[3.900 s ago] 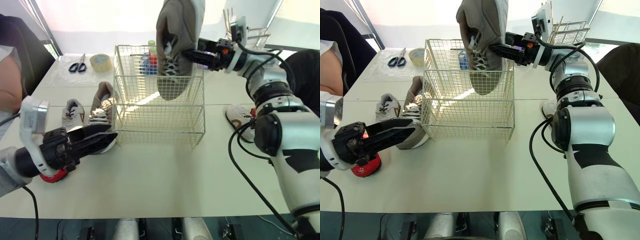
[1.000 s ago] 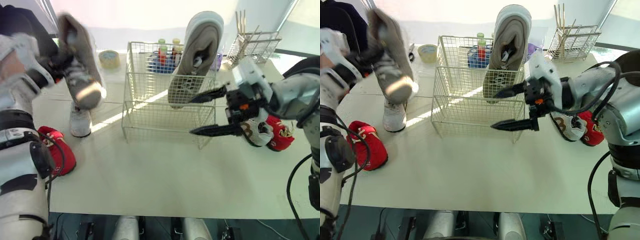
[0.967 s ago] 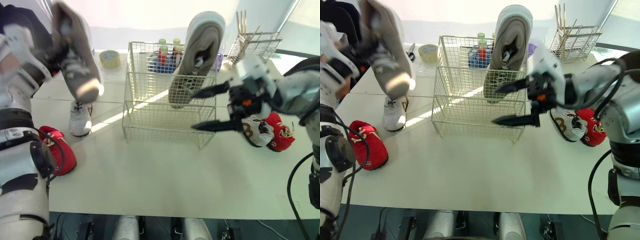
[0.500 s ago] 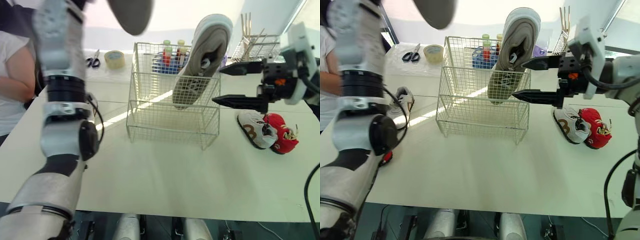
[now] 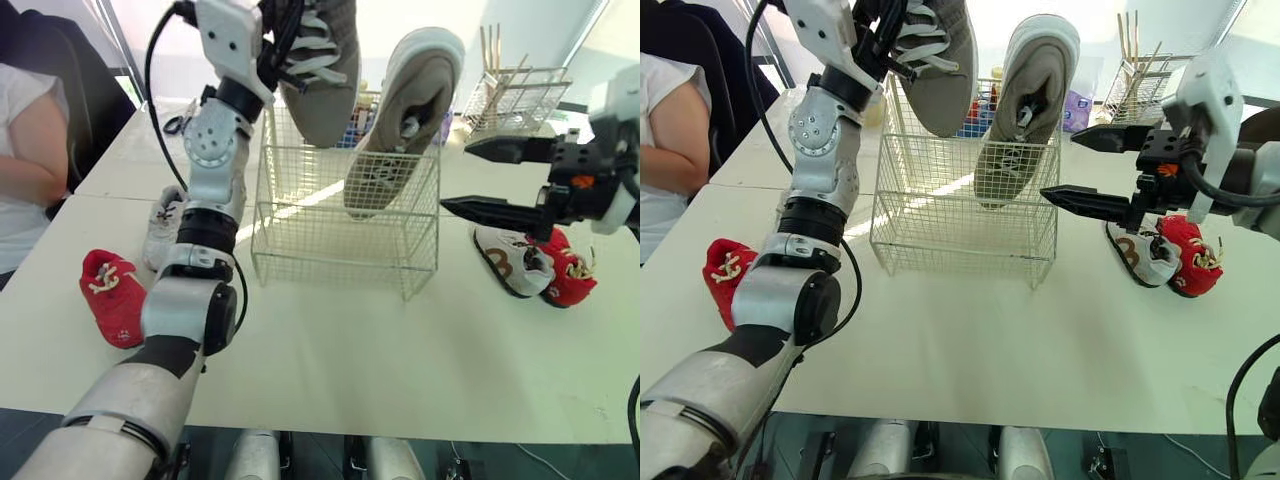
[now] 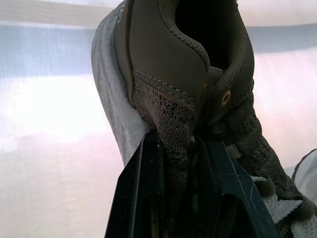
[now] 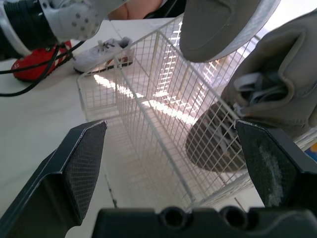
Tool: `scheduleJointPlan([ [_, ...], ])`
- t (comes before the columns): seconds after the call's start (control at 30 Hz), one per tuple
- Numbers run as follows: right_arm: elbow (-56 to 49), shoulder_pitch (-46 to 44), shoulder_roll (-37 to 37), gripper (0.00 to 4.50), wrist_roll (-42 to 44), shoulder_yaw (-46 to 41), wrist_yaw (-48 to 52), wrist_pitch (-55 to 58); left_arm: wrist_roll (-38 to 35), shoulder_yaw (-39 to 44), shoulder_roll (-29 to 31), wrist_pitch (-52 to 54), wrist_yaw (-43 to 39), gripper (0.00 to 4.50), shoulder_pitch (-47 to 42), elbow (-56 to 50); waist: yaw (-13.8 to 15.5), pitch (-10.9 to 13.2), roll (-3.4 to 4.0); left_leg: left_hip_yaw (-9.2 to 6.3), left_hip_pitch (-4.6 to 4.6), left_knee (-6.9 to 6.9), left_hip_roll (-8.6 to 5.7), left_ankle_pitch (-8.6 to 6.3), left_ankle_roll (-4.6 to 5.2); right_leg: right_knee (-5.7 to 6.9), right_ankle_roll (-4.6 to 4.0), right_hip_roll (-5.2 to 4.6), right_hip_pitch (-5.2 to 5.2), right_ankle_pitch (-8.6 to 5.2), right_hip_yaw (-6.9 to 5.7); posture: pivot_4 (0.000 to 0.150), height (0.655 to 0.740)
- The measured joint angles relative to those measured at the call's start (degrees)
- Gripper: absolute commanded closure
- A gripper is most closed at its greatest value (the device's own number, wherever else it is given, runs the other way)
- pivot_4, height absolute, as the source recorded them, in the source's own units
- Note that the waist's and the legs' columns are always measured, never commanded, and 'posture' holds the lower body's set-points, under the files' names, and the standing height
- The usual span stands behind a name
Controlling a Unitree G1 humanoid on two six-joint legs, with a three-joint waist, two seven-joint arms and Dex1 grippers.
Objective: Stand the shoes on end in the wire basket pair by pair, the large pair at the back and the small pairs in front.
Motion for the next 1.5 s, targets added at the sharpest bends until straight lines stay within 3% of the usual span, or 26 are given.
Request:
scheduleJointPlan([
  [0.27, 2.54, -2.50, 1.26, 0.00, 1.00, 2.18, -0.94, -2.23, 2.66, -1.08, 0.50, -5.20, 3.60, 4.11, -0.11, 3.72, -0.02, -0.12, 0.00, -0.01, 0.16, 0.02, 0.00, -0.21, 0.36, 0.01, 0.00, -0.01, 0.17, 0.00, 0.00, 0.150, 0.7352],
  [0.67, 4.16, -3.59, 2.44, 0.00, 1.11, 4.56, -1.45, -4.56, 4.48, -2.20, 2.22, -4.74, 0.02, 4.11, -3.10, 10.24, 0.03, -0.11, -0.01, 0.03, -0.06, 0.02, -0.01, -0.05, 0.09, 0.00, 0.01, 0.00, -0.04, 0.00, -0.01, 0.150, 0.7352],
  [0.97, 3.36, -2.23, 2.66, 0.00, 1.56, 4.49, -2.87, -4.58, 2.03, -1.90, -0.60, -0.25, 0.99, 4.11, 6.98, 1.47, -0.08, -0.11, 0.00, 0.01, 0.02, 0.02, 0.00, -0.05, 0.09, 0.04, 0.01, 0.00, 0.01, 0.01, 0.00, 0.150, 0.7352],
  [1.2, 3.97, -2.63, 4.13, 0.00, 1.29, 6.15, -2.94, -5.59, 1.09, -2.57, -0.67, 7.51, -0.22, 0.78, 13.10, -6.19, 0.01, -0.11, 0.00, 0.00, 0.04, 0.04, 0.00, -0.05, 0.09, 0.05, 0.01, 0.00, 0.03, 0.01, -0.01, 0.150, 0.7352],
  [1.37, 4.67, -3.67, 4.41, 0.00, 0.90, 7.21, -2.47, -6.64, -0.46, -2.58, 0.18, 15.63, -0.89, 0.78, 15.38, -14.80, -0.05, -0.11, 0.00, 0.00, 0.01, 0.04, 0.00, -0.04, 0.08, 0.04, 0.01, 0.00, 0.03, 0.01, 0.00, 0.150, 0.7352],
  [1.5, 5.19, -3.90, 4.54, 0.00, 0.50, 7.56, -1.95, -6.89, -3.39, -2.52, 1.54, 24.57, -1.29, 0.78, 19.73, -28.03, -0.19, -0.11, 0.00, 0.00, 0.02, 0.04, 0.02, -0.03, 0.06, 0.05, 0.01, 0.01, 0.02, 0.01, 0.00, 0.150, 0.7352],
])
